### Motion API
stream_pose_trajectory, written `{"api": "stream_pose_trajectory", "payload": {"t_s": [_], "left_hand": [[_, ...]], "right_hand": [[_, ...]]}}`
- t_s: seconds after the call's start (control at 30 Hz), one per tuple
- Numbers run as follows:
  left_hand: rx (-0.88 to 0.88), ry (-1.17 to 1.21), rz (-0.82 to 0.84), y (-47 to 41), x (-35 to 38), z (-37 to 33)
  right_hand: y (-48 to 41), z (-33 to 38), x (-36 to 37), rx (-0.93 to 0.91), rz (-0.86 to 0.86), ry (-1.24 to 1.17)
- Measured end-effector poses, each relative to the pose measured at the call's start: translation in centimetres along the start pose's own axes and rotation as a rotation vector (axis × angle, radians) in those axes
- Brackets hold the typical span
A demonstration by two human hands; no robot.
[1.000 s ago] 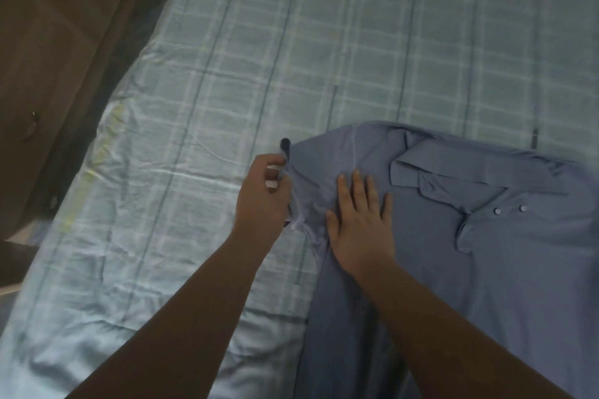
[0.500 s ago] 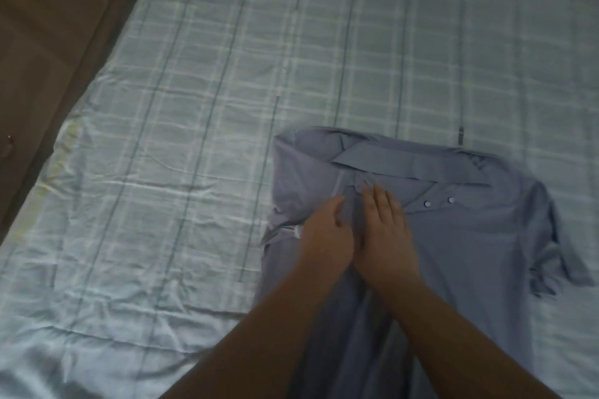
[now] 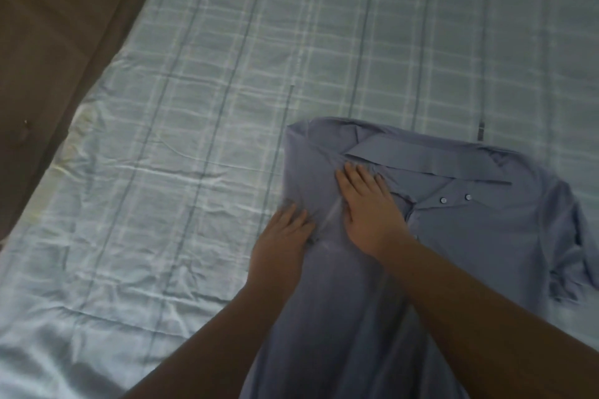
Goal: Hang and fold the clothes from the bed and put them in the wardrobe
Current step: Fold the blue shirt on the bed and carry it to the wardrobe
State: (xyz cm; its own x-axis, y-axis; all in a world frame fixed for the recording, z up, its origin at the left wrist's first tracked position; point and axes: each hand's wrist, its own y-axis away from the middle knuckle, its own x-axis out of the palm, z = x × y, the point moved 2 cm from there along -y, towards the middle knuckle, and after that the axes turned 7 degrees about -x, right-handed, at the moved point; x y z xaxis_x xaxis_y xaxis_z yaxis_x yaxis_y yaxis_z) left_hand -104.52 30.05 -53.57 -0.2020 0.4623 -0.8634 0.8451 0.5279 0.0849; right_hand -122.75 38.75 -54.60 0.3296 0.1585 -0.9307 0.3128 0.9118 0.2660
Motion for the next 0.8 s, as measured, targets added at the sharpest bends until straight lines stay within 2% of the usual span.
{"api": "stream_pose_trajectory", "payload": {"t_s": [0.13, 0.27, 0.33, 0.43, 0.57, 0.7, 0.8], "left_hand": [[0.117, -0.153, 0.053, 1.0, 1.2, 1.0], [0.094, -0.259, 0.147, 3.3, 1.5, 1.3], [0.079, -0.297, 0.187, 3.9, 0.8, 0.9], [0.049, -0.322, 0.201, 3.6, -0.7, -1.5], [0.114, -0.266, 0.2, 2.0, -0.6, -6.8], [0.116, -0.189, 0.208, -0.5, 1.9, -12.6], [0.132, -0.157, 0.286, -2.0, 5.7, -18.4]], "right_hand": [[-0.4, -0.2, -0.3, -0.005, 0.048, 0.059], [-0.3, 0.1, -0.9, 0.025, 0.099, 0.049], [0.8, 0.4, -1.5, 0.062, 0.072, 0.014], [3.9, 0.4, -2.7, 0.14, 0.006, -0.044], [8.9, -1.5, -3.6, 0.251, -0.039, -0.129], [14.7, -6.8, -3.9, 0.461, -0.257, -0.271], [20.2, -13.3, -4.2, 0.736, -0.479, -0.48]]}}
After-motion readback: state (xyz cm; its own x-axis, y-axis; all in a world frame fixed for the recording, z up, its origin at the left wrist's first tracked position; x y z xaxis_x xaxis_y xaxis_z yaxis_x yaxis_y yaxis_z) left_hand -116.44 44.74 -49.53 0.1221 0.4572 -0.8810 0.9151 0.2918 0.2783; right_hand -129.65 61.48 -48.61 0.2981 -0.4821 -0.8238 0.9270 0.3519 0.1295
